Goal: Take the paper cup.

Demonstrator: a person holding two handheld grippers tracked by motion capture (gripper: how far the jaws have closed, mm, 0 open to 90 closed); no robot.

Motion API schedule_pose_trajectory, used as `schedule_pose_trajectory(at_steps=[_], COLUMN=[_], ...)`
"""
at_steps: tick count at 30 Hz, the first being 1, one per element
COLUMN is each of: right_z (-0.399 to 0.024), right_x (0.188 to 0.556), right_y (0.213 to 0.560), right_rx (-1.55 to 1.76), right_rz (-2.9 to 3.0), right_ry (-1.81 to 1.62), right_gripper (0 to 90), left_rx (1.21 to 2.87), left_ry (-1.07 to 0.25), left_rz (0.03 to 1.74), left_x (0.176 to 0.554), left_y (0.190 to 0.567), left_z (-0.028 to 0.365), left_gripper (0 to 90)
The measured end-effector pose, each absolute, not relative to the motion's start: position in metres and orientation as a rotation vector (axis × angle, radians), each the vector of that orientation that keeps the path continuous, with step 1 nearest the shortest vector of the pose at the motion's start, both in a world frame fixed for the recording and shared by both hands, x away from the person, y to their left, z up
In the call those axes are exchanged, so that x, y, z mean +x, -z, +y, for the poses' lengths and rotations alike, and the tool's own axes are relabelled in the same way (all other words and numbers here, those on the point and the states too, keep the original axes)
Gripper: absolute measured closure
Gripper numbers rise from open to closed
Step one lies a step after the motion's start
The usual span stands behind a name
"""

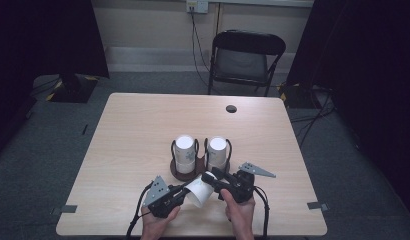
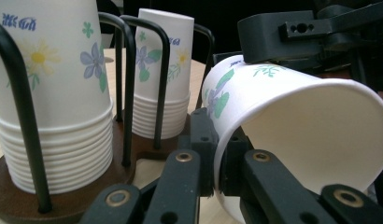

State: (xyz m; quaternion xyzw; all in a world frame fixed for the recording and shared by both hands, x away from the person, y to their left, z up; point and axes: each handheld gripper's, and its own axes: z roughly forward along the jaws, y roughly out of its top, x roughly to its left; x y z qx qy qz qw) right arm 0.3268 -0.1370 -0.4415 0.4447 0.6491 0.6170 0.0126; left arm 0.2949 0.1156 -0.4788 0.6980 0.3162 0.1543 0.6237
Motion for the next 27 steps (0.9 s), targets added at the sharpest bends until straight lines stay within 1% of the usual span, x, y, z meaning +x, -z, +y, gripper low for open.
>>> schedule_pose_trajectory(at_steps=[15,27], right_z=[-0.147,-0.156], right_x=[0.324,0.32], right_y=[0.438,0.437], right_rx=[1.281,1.187], right_rz=[2.031,2.046], right_ry=[-1.871,-1.814], right_gripper=[41.4,41.2], left_rx=[1.655,1.679], left_ry=[-0.284,-0.258], left_rz=[0.713,0.758], left_x=[0.3,0.312], left_y=[0.473,0.465], left_z=[0.119,0.136], left_gripper=[87.6,87.7])
